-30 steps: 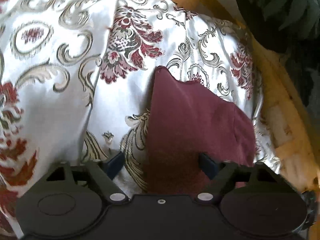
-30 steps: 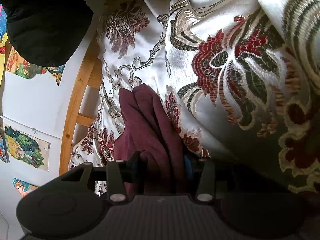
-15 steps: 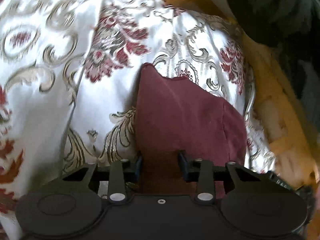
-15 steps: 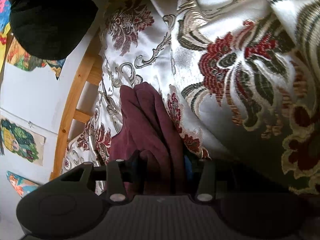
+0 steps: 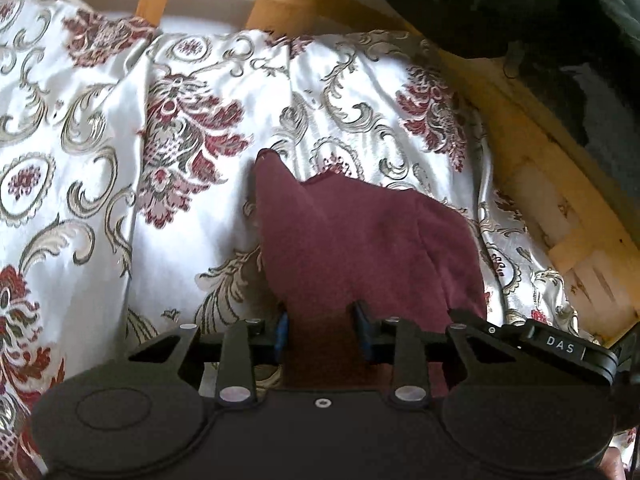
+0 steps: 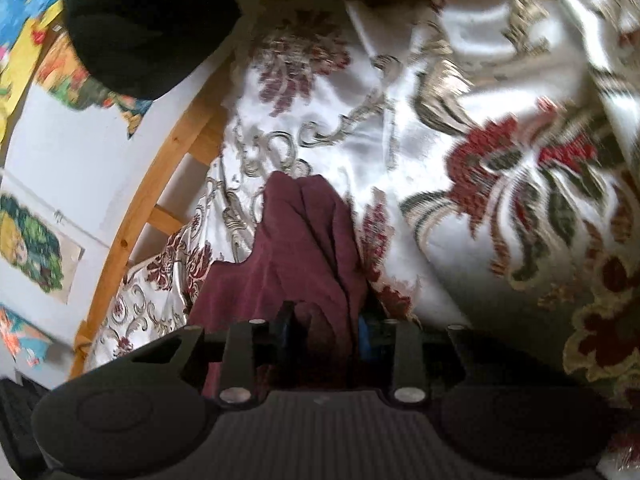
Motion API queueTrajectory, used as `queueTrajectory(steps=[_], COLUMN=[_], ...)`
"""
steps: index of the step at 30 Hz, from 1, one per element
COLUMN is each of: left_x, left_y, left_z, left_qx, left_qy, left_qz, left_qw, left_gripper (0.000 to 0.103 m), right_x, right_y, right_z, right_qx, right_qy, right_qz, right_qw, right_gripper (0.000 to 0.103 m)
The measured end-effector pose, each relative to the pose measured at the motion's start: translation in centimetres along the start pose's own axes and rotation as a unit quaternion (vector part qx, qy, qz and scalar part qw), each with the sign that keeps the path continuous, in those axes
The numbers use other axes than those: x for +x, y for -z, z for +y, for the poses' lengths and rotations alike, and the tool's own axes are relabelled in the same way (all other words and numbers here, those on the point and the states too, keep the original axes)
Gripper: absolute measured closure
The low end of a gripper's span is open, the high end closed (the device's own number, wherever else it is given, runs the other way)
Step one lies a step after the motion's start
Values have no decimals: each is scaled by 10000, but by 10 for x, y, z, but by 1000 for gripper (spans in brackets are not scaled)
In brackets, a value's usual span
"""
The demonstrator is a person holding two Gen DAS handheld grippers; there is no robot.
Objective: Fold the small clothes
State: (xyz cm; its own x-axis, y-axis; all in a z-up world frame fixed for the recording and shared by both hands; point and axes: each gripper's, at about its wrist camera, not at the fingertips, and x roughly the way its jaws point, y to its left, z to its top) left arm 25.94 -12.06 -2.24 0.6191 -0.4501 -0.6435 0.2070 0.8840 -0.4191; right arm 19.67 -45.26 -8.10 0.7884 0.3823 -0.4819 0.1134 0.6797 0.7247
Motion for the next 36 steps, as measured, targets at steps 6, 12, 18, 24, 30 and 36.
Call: queueTrajectory(steps=[6, 12, 18, 24, 30, 36], left_x=[-8, -25, -40, -17, -5, -6], left_y=[-3, -12, -23, -23, -22, -19], left_z=[-6, -9, 3, 28, 52, 46], left_qx=[305, 834, 1135, 871, 86, 14], left_qy=[18, -3, -440, -702, -672, -752], left_qz=[-188, -642, -1143, -726, -665, -568], left_qw=[9994, 9944, 9860, 9911, 9955, 9955], left_gripper=[70, 70, 70, 70, 65, 27], right_x=[-5, 4, 35, 58, 53, 50], right_y=[1, 1, -3, 3, 1, 6], right_z=[12, 42, 79, 64, 49, 59], right_qx=[-373, -1033, -1778, -1565, -1445, -1852], right_qy=[-304, -762, -1113, -706, -240, 67], right_qz=[-289, -721, -964, -370, -457, -517], right_qw=[9984, 9891, 9730, 9845, 9882, 9813], right_gripper=[72, 72, 72, 71, 53, 41])
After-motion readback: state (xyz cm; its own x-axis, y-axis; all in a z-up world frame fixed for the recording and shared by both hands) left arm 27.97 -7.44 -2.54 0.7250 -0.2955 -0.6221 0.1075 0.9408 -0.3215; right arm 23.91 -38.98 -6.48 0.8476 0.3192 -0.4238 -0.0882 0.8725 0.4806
